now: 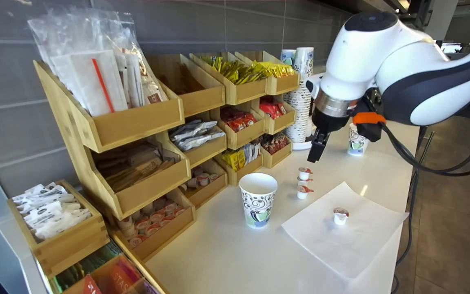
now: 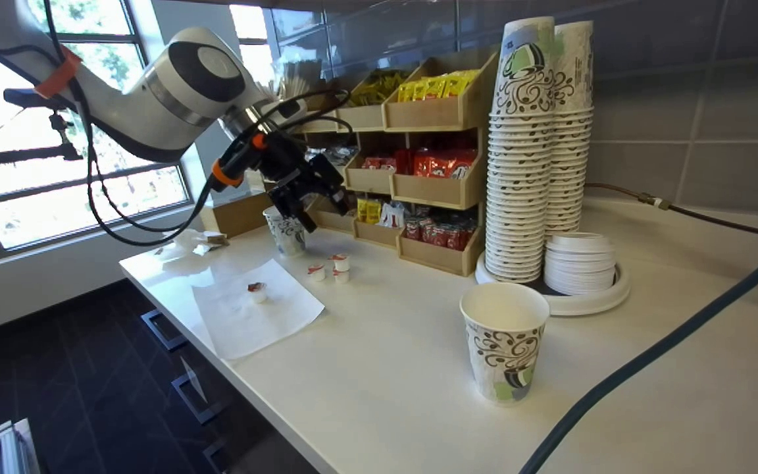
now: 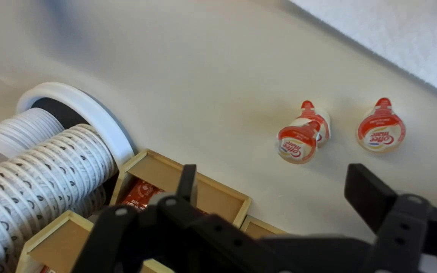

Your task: Stack the coffee capsules

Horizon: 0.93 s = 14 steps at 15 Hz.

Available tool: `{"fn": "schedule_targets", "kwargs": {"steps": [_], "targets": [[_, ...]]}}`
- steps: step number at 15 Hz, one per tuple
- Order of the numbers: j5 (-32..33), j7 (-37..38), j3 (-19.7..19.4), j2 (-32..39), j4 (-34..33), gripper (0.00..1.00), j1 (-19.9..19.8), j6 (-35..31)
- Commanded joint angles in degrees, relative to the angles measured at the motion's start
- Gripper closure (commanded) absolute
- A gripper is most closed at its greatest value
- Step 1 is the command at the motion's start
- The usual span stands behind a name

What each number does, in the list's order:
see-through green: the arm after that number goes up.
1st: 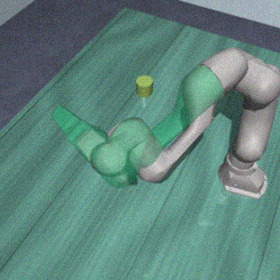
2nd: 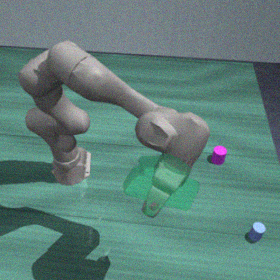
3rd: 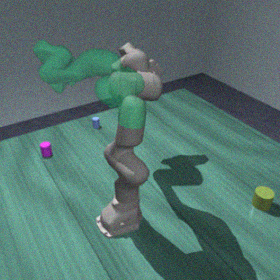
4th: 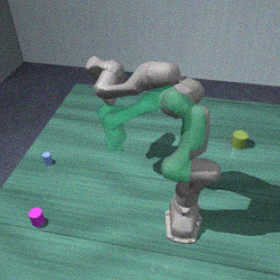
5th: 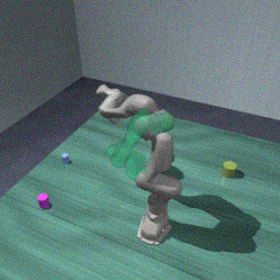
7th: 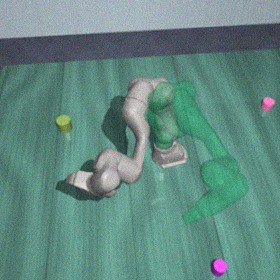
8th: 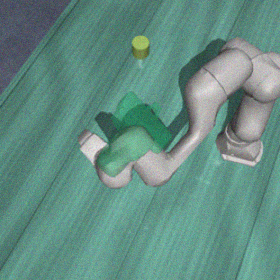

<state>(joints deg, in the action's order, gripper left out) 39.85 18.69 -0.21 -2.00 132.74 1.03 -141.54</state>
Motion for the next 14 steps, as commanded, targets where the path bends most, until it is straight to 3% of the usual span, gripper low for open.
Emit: {"fn": "schedule_targets", "kwargs": {"steps": [1,3,6,9,10,14], "targets": [[-15.99,-15.23,-1.19,-7.11,4.36,0.0,-0.66,0.87],[-25.04,-22.34,-1.92,-9.16,4.42,0.0,-0.39,3.64],[-32.88,-27.96,-2.82,-11.84,4.08,0.0,-0.31,8.64],[-34.82,-28.81,-3.01,-13.82,4.12,0.0,-0.75,12.07],[-32.73,-27.22,-2.34,-11.26,2.82,0.0,-1.05,10.31],[-33.16,-27.35,-2.48,-12.5,3.19,0.0,-1.04,11.54]]}}
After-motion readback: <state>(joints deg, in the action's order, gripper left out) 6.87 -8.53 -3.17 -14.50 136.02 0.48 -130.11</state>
